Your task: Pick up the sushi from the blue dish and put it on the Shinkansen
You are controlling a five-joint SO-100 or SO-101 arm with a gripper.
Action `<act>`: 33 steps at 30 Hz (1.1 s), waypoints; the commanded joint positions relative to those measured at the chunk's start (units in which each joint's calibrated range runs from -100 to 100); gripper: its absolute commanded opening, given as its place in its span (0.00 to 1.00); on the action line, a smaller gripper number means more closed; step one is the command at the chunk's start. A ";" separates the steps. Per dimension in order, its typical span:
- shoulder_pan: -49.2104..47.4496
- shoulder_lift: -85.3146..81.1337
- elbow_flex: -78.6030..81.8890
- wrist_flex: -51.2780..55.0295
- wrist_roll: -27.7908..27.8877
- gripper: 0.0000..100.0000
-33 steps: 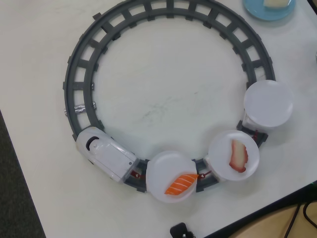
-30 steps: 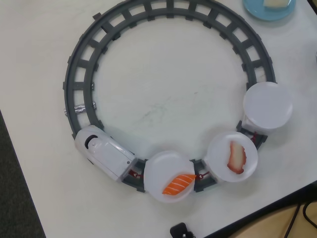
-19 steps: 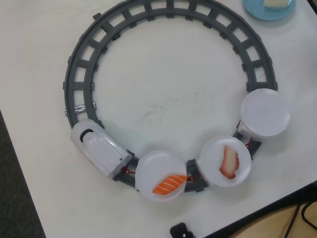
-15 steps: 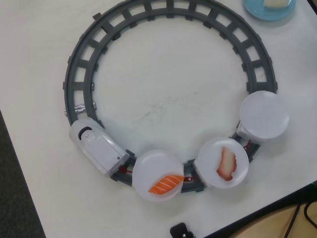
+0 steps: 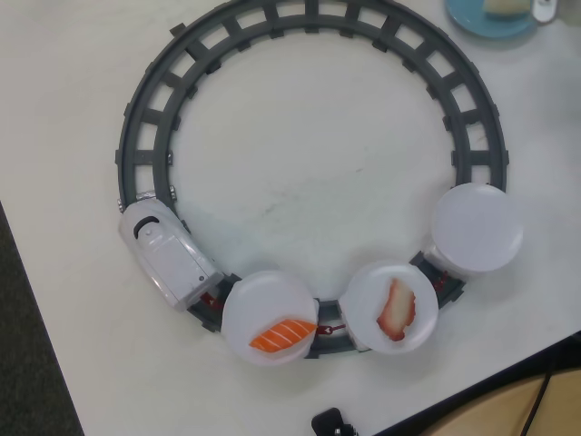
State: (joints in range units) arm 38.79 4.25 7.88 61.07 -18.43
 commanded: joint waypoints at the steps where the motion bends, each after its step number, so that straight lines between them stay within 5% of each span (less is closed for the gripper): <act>1: -1.65 13.99 -16.14 -0.35 -0.92 0.25; 17: -0.15 27.52 -25.47 -1.12 -1.13 0.24; 22: 0.03 27.69 -23.95 -1.55 -1.13 0.00; 33: 0.99 14.08 -17.04 -0.95 -7.47 0.01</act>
State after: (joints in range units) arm 39.58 29.77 -11.48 59.93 -23.76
